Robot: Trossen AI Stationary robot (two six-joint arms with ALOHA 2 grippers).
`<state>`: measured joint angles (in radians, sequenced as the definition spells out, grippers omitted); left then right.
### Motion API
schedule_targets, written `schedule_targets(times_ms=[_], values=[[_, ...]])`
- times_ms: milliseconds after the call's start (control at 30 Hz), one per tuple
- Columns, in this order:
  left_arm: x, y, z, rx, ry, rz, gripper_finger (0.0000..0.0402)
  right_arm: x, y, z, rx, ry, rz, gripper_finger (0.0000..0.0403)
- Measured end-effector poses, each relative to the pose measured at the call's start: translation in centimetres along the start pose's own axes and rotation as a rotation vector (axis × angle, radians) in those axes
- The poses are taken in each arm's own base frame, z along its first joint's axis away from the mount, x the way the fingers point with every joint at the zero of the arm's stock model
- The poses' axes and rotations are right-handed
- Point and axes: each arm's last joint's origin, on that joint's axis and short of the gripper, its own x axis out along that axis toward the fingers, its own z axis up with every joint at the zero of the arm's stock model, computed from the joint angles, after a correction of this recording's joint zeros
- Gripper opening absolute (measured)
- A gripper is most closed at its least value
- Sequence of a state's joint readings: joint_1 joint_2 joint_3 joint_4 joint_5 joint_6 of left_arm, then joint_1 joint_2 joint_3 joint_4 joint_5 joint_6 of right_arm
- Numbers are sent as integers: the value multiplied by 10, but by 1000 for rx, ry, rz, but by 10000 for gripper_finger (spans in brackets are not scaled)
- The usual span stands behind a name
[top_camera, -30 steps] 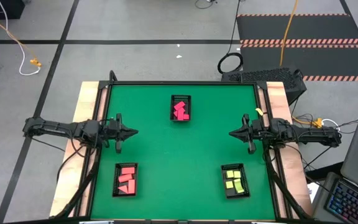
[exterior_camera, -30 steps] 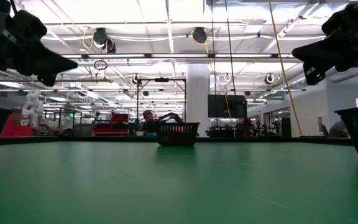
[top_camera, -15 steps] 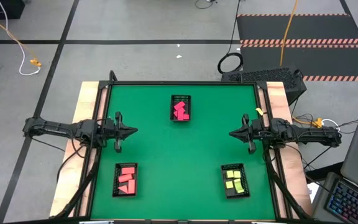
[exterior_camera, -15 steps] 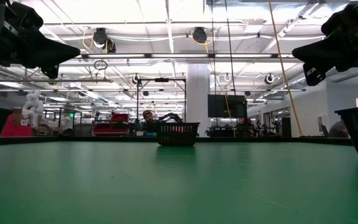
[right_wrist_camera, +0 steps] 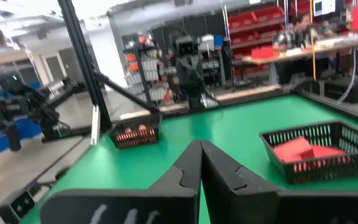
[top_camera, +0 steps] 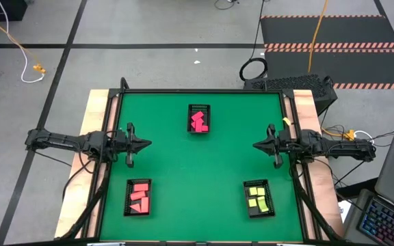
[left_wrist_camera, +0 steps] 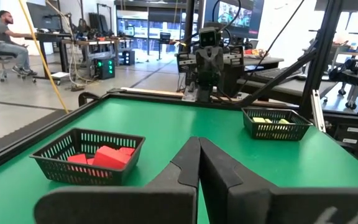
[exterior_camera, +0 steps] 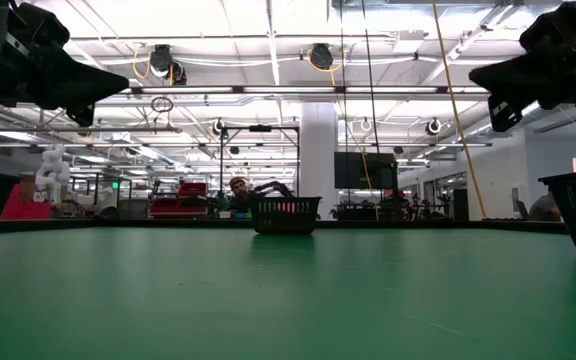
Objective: Sort & place blocks by color
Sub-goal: Return to Home Position
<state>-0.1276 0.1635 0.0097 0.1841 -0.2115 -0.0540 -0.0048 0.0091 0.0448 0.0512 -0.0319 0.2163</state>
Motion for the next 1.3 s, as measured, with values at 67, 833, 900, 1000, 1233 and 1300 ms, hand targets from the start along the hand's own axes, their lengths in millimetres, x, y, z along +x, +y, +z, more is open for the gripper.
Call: schedule_targets(times_ms=[67,833,900,1000,1233,1300], values=[[0,0,0,0,0,0,5,0,1,3,-1,-31,7,0],[0,0,0,-3,0,0,5,0,1,5,-2,-48,7,0],[0,0,0,-3,0,0,5,0,1,5,-2,-48,7,0],[0,0,0,-3,0,0,5,0,1,5,-2,-48,7,0],[0,0,0,-3,0,0,5,0,1,5,-2,-49,7,0],[0,0,0,-3,-1,0,5,0,1,5,-2,-49,7,0]])
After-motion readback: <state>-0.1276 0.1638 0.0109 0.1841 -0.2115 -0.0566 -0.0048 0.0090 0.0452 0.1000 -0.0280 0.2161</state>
